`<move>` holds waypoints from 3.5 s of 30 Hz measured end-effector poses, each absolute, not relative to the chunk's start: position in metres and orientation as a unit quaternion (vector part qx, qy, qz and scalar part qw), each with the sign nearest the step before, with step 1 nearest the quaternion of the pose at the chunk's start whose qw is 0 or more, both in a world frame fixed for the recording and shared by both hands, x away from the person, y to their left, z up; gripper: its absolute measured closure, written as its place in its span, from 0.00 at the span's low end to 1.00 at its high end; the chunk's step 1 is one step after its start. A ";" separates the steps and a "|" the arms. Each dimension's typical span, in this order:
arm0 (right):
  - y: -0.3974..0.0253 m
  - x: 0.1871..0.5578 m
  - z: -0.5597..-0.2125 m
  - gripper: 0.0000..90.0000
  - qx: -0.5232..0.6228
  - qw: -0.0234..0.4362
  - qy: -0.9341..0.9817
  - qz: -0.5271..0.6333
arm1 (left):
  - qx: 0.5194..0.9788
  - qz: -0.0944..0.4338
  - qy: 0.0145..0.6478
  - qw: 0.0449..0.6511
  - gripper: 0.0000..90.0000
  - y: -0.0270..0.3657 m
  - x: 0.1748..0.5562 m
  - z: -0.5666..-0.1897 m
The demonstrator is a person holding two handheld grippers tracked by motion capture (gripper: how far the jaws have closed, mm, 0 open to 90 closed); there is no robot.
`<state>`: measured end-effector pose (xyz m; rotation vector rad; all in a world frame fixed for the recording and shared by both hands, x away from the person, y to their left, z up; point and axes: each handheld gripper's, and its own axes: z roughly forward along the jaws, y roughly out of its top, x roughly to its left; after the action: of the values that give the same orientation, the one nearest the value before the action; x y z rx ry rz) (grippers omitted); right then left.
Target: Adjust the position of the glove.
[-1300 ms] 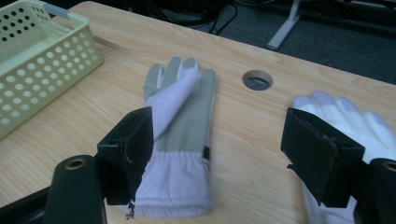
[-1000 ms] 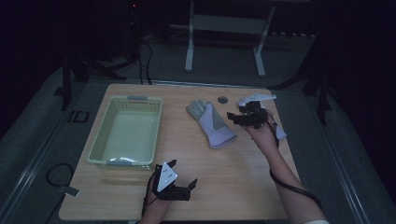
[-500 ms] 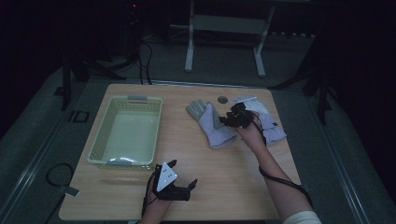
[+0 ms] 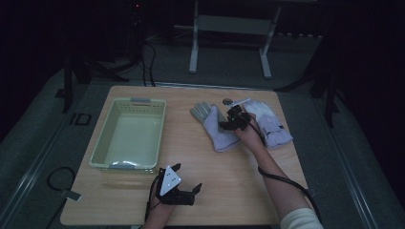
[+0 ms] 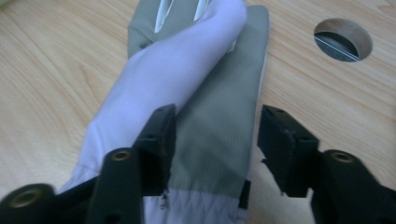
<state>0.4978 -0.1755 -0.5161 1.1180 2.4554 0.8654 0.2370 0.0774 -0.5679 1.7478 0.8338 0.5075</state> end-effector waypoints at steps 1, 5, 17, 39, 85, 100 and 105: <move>-0.174 0.499 -0.517 0.50 0.387 0.152 0.858 0.301 | 0.735 0.213 0.351 0.539 0.00 0.077 0.237 -0.568; -0.166 0.504 -0.527 0.51 0.383 0.161 0.867 0.275 | 0.735 0.213 0.351 0.540 0.00 0.078 0.237 -0.568; -0.166 0.505 -0.538 0.76 0.382 0.136 0.871 0.277 | 0.735 0.213 0.350 0.540 0.00 0.077 0.237 -0.568; -0.187 0.425 -0.467 0.93 0.513 0.138 0.748 0.397 | 0.736 0.215 0.350 0.538 0.00 0.077 0.237 -0.568; -0.199 0.381 -0.533 0.57 0.515 0.129 0.766 0.362 | 0.740 0.213 0.347 0.535 0.00 0.076 0.237 -0.568; -0.224 0.383 -0.497 0.55 0.423 0.151 0.826 0.340 | 0.739 0.214 0.347 0.536 0.00 0.076 0.237 -0.568; -0.241 0.385 -0.488 0.56 0.404 0.169 0.833 0.338 | 0.739 0.214 0.348 0.536 0.00 0.076 0.237 -0.568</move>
<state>0.3852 -0.2407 -0.4880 1.1497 2.3681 0.9599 0.2370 0.0764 -0.5678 1.7596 0.8277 0.5088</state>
